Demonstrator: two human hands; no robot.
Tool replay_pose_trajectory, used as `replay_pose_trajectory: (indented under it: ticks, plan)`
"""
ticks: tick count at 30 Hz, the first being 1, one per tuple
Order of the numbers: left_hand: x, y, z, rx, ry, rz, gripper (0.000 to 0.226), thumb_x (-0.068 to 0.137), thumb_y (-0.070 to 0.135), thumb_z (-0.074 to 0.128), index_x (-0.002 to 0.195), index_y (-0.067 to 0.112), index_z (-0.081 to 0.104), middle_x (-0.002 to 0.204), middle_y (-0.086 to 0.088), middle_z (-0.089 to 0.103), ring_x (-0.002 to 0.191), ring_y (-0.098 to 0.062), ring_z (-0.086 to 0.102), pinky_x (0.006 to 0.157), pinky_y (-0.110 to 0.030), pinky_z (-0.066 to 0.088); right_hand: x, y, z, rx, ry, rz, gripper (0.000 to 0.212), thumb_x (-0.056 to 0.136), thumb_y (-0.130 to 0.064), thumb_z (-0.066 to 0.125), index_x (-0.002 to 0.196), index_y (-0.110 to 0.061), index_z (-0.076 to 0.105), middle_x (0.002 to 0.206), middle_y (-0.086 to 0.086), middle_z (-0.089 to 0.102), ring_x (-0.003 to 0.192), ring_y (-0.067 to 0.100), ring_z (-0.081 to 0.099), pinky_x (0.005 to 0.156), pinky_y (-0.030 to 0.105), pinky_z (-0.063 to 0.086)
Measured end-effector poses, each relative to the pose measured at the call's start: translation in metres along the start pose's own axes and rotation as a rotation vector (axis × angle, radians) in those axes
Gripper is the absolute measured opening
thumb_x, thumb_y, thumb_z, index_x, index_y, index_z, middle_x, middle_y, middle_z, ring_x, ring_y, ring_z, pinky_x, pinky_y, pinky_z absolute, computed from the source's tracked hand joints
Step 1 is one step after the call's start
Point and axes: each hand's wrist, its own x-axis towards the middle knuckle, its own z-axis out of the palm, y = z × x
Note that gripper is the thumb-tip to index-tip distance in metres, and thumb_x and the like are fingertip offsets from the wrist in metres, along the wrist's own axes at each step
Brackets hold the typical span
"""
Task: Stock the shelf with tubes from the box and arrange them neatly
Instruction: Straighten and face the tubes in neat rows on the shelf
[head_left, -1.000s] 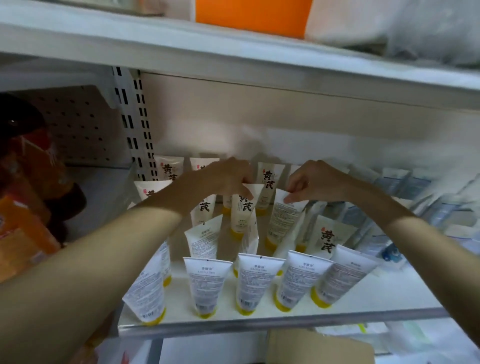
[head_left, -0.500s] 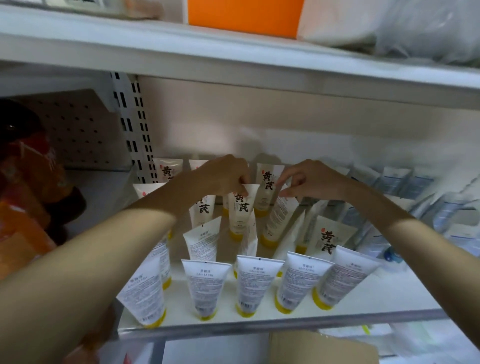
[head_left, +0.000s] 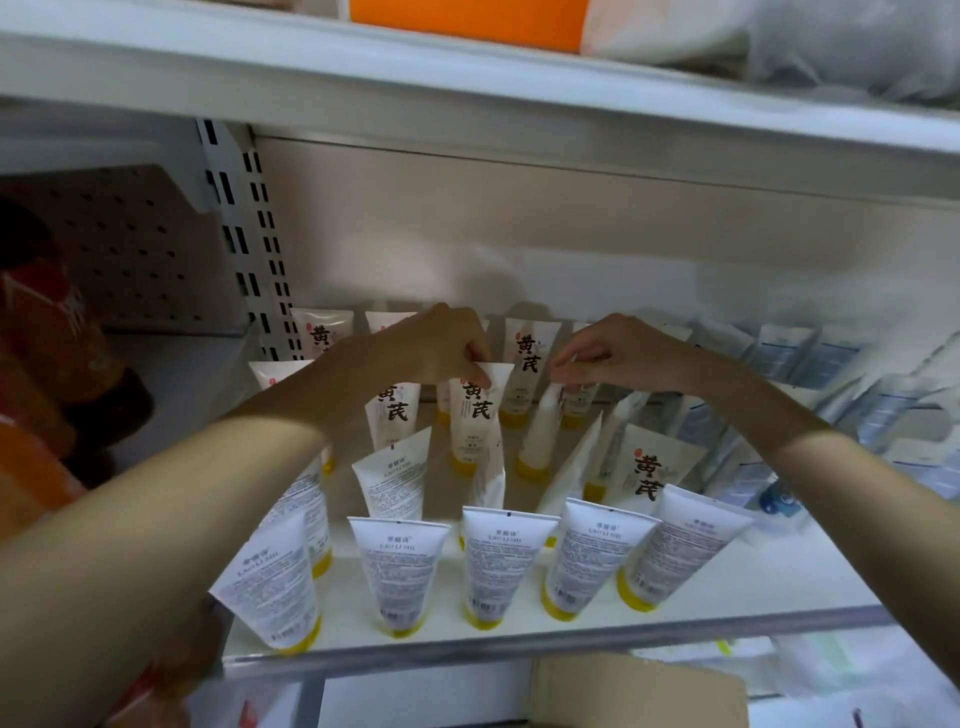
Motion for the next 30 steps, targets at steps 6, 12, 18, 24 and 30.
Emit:
replay_pose_trajectory:
  ticks: [6,12,18,24,30]
  plan:
    - [-0.002,-0.002,0.003,-0.020,0.026,0.005,0.018,0.083,0.021,0.069,0.099,0.012,0.073,0.066,0.017,0.054,0.063,0.002,0.051,0.058,-0.012,0.032,-0.002,-0.003,-0.001,0.053,-0.021,0.023,0.025,0.074,-0.030,0.076,0.096,-0.020,0.072,0.065,-0.027,0.066,0.069,-0.012,0.061,0.061,0.001,0.039]
    - [-0.004,-0.007,0.004,-0.021,0.020,0.004,0.020,0.082,0.023,0.070,0.098,0.011,0.073,0.069,0.015,0.057,0.073,-0.009,0.058,0.067,-0.022,0.040,-0.001,-0.003,0.001,-0.041,0.066,0.033,0.018,0.071,-0.037,0.077,0.085,-0.024,0.074,0.063,-0.018,0.062,0.058,-0.004,0.053,0.055,0.007,0.035]
    - [-0.004,-0.013,0.007,-0.034,0.025,0.003,0.020,0.081,0.023,0.071,0.097,0.011,0.073,0.078,0.005,0.064,0.077,-0.016,0.061,0.069,-0.027,0.043,0.002,0.002,0.001,-0.142,0.151,0.058,0.028,0.069,-0.040,0.077,0.083,-0.016,0.075,0.069,-0.005,0.054,0.065,0.010,0.046,0.060,0.023,0.035]
    - [-0.003,-0.010,0.006,-0.023,-0.001,0.007,0.022,0.082,0.024,0.070,0.101,0.011,0.072,0.084,0.004,0.066,0.072,-0.006,0.056,0.065,-0.020,0.037,0.004,0.010,0.003,-0.145,0.161,0.073,0.031,0.070,-0.039,0.077,0.085,-0.011,0.074,0.082,0.015,0.065,0.071,0.021,0.052,0.062,0.027,0.039]
    - [0.009,0.015,0.001,-0.101,0.032,-0.002,0.037,0.079,0.030,0.073,0.113,0.017,0.067,0.111,0.001,0.068,0.098,-0.012,0.062,0.086,-0.025,0.046,-0.005,0.006,-0.010,-0.143,0.167,0.065,0.022,0.072,-0.036,0.077,0.091,-0.027,0.070,0.078,-0.002,0.062,0.068,0.010,0.053,0.061,0.016,0.039]
